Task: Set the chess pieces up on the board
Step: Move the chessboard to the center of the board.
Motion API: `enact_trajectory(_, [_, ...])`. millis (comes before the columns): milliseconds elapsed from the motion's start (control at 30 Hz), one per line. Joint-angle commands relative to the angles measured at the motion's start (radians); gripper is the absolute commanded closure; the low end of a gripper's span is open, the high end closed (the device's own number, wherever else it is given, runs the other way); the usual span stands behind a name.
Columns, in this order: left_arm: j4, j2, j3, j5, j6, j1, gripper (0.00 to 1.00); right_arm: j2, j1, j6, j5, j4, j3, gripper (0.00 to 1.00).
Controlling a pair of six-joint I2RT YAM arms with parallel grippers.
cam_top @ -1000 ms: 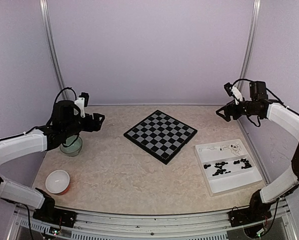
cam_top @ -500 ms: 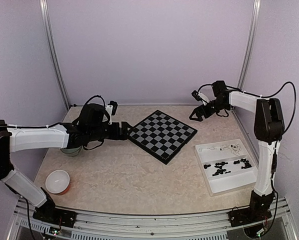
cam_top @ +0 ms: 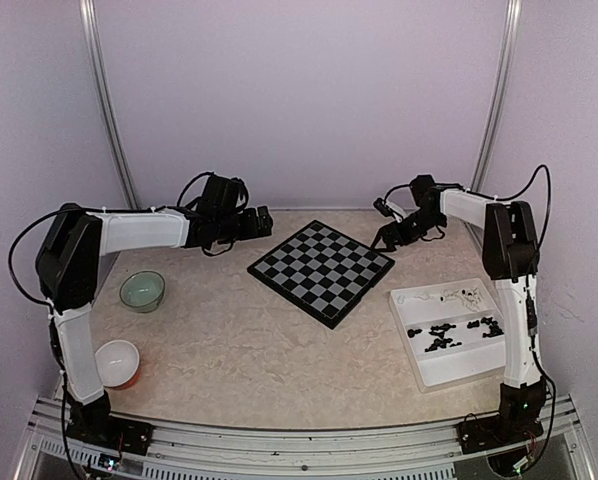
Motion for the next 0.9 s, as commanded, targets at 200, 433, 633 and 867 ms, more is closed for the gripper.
enact_trajectory(200, [0.027, 0.217, 0.152, 0.113, 0.060, 0.013, 0.01, 0.005, 0.056, -0.027, -0.066, -0.095, -0.078, 0.13])
enact_trajectory(433, [0.077, 0.301, 0.221, 0.200, 0.143, 0.039, 0.01, -0.114, 0.125, -0.071, -0.044, -0.048, -0.289, 0.19])
enact_trajectory(633, [0.043, 0.384, 0.316, 0.271, 0.206, 0.059, 0.01, -0.213, 0.211, -0.092, 0.018, 0.005, -0.457, 0.20])
enact_trajectory(867, [-0.046, 0.427, 0.337, 0.318, 0.276, 0.020, 0.05, -0.296, 0.341, -0.105, 0.053, -0.007, -0.548, 0.22])
